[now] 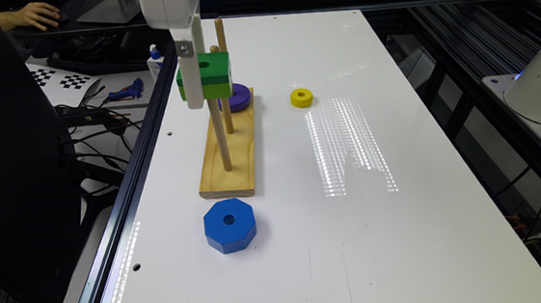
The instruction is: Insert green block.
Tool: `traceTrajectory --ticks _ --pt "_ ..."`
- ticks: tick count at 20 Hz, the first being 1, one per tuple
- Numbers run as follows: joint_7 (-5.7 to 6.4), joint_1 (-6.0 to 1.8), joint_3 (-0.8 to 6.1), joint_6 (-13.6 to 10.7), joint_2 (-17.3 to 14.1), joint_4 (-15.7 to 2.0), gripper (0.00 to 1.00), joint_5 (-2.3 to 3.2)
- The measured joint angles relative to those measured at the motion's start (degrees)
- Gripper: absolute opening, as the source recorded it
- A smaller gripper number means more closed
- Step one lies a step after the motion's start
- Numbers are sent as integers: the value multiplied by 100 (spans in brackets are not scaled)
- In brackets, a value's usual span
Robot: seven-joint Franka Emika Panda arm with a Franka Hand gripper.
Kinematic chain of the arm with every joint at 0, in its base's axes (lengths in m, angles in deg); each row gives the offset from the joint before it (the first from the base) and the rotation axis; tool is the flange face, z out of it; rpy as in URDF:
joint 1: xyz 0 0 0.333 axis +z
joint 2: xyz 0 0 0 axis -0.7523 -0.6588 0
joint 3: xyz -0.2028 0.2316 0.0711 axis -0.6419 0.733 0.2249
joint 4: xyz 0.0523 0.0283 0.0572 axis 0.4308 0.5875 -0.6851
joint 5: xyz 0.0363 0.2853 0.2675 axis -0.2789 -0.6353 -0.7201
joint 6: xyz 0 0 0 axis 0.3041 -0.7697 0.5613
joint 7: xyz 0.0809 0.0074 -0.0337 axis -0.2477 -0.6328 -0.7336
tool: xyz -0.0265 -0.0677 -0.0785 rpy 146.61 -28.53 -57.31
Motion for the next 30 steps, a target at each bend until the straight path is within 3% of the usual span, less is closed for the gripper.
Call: traceTrajectory --ticks 8,20,30 --pt "1 5 3 0 -4 0 0 9" --pt "5 17 -1 229 -351 2 0 56" --pt "5 18 -4 277 -431 2 0 62"
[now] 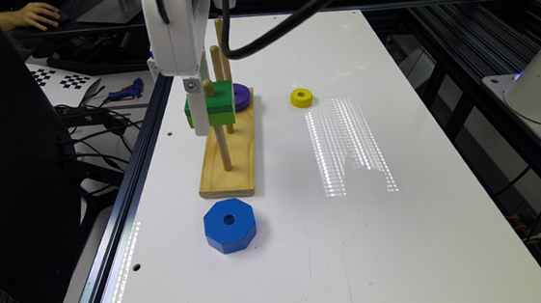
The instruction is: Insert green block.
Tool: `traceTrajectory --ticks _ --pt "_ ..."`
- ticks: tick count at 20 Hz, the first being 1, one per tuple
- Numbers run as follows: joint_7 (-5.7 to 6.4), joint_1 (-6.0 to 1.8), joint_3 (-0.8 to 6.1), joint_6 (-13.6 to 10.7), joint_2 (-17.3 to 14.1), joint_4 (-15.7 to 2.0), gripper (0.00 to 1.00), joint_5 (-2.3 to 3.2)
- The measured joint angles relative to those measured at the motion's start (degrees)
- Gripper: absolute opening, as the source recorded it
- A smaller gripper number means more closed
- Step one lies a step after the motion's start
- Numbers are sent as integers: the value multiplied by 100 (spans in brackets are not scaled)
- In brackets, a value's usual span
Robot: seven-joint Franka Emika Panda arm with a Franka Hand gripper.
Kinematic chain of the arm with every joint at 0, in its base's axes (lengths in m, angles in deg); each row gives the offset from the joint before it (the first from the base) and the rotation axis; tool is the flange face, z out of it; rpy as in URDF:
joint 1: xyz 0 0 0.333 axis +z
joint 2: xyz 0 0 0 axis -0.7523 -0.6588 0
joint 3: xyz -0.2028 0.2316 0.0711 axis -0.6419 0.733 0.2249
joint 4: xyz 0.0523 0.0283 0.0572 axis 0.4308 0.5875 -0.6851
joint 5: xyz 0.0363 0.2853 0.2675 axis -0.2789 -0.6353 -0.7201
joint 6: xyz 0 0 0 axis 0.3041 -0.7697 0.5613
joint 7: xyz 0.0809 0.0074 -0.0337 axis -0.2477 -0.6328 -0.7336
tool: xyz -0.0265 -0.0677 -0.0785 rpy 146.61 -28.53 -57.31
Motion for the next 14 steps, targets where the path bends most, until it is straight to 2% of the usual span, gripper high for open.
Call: traceTrajectory --ticks 8,11,14 --pt "0 1 -1 14 -27 1 0 2" --pt "1 2 -5 151 -188 6 0 27" --pt "3 2 -4 182 -231 5 0 41"
